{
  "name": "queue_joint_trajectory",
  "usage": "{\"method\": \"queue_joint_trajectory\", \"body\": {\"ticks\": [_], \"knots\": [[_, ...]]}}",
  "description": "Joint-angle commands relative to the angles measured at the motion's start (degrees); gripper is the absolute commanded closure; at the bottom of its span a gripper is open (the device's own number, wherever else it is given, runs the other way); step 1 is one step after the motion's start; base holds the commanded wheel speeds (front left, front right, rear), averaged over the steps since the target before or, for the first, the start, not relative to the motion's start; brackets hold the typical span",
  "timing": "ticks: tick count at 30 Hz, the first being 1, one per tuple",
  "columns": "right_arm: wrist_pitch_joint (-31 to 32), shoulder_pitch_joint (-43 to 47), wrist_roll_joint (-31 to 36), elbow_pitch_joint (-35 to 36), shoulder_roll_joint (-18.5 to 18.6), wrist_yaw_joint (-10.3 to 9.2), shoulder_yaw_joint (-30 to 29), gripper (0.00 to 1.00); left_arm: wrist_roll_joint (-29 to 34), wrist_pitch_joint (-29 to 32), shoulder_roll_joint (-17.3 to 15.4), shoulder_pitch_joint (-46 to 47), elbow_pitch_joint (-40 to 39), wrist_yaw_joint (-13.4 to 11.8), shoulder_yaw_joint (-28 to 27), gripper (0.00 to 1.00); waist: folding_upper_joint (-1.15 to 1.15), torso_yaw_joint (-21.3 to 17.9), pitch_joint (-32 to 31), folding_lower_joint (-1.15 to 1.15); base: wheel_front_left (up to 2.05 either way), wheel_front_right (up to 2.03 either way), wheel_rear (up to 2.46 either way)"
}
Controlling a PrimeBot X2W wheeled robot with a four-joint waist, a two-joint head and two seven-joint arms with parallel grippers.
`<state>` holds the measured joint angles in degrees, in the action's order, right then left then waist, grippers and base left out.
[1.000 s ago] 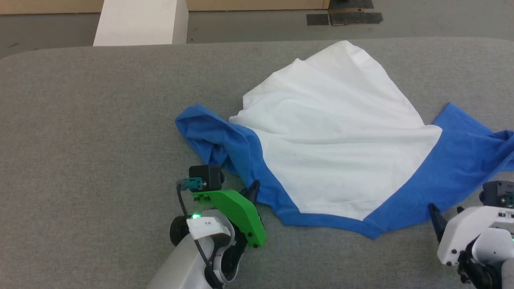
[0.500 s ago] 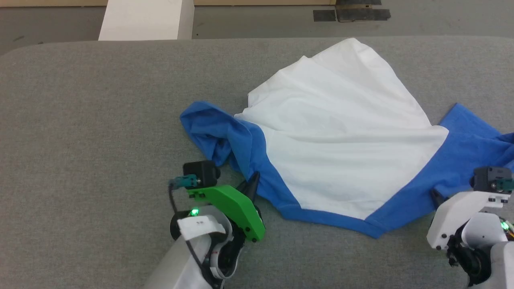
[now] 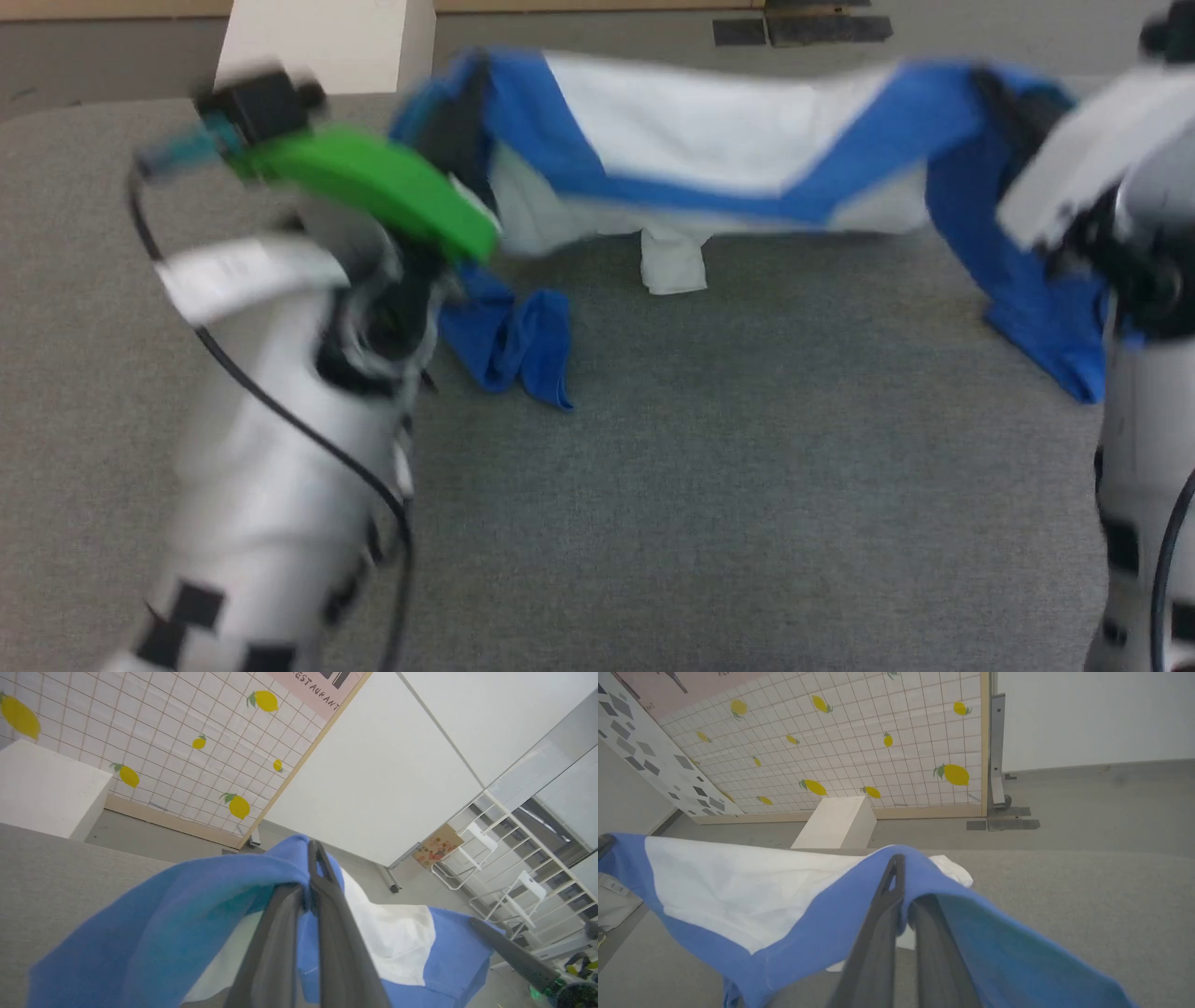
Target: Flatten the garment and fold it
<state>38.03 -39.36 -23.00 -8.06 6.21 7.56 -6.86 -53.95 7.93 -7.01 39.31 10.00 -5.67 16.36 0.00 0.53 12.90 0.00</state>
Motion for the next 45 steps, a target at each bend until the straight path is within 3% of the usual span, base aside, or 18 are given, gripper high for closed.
{"method": "queue_joint_trajectory", "body": {"ticks": [1, 6, 12, 19, 23, 33, 39, 45], "knots": [[0.0, -5.0, 1.3, -1.8, 0.9, -0.08, 1.6, 1.0, 2.1, 0.4, -2.1, 5.1, 2.2, -0.2, -0.4, 1.0, 0.0, 0.5, 2.4, 0.0, 0.0, 0.0, 0.0], [-3.1, -21.8, 3.9, -10.6, -0.6, -0.08, 3.1, 1.0, 7.3, 0.2, -5.8, 21.0, 11.5, -1.5, -1.2, 1.0, 0.0, 0.4, 6.2, 0.0, 0.0, 0.0, 0.0], [-12.8, -38.6, 8.5, -20.4, -2.5, -0.08, 3.1, 1.0, 13.4, -3.1, -8.9, 36.8, 19.1, -2.9, -1.0, 1.0, 0.0, 0.2, 9.8, 0.0, 0.0, 0.0, 0.0], [-22.3, -50.3, 11.2, -28.3, -3.2, -0.08, 1.0, 1.0, 17.0, -11.5, -10.6, 47.9, 21.8, -3.3, -2.4, 1.0, 0.0, 0.1, 12.3, 0.0, 0.0, 0.0, 0.0], [-24.7, -52.6, 11.6, -31.8, -3.3, -0.08, 1.5, 1.0, 16.4, -13.9, -10.4, 50.0, 23.3, -2.1, -3.1, 1.0, 0.0, 0.6, 13.0, 0.0, 0.0, 0.0, 0.0], [-27.1, -45.7, 6.6, -35.9, -0.5, -0.08, 9.2, 1.0, 12.0, -16.4, -7.8, 41.5, 30.1, 2.5, -3.7, 1.0, 0.0, 3.6, 11.6, 0.0, 0.0, 0.0, 0.0], [-29.5, -31.8, -0.7, -33.3, 3.4, -0.08, 14.1, 1.0, 10.2, -18.0, -7.0, 29.0, 31.9, 5.2, -3.3, 1.0, 0.0, 5.4, 4.7, 0.0, 0.0, 0.0, 0.0], [-30.6, -13.9, -7.3, -27.4, 6.6, -0.08, 17.2, 1.0, 8.6, -19.7, -7.4, 11.6, 27.6, 6.9, -3.0, 1.0, 0.0, 5.6, -3.3, 0.0, 0.0, 0.0, 0.0]]}}
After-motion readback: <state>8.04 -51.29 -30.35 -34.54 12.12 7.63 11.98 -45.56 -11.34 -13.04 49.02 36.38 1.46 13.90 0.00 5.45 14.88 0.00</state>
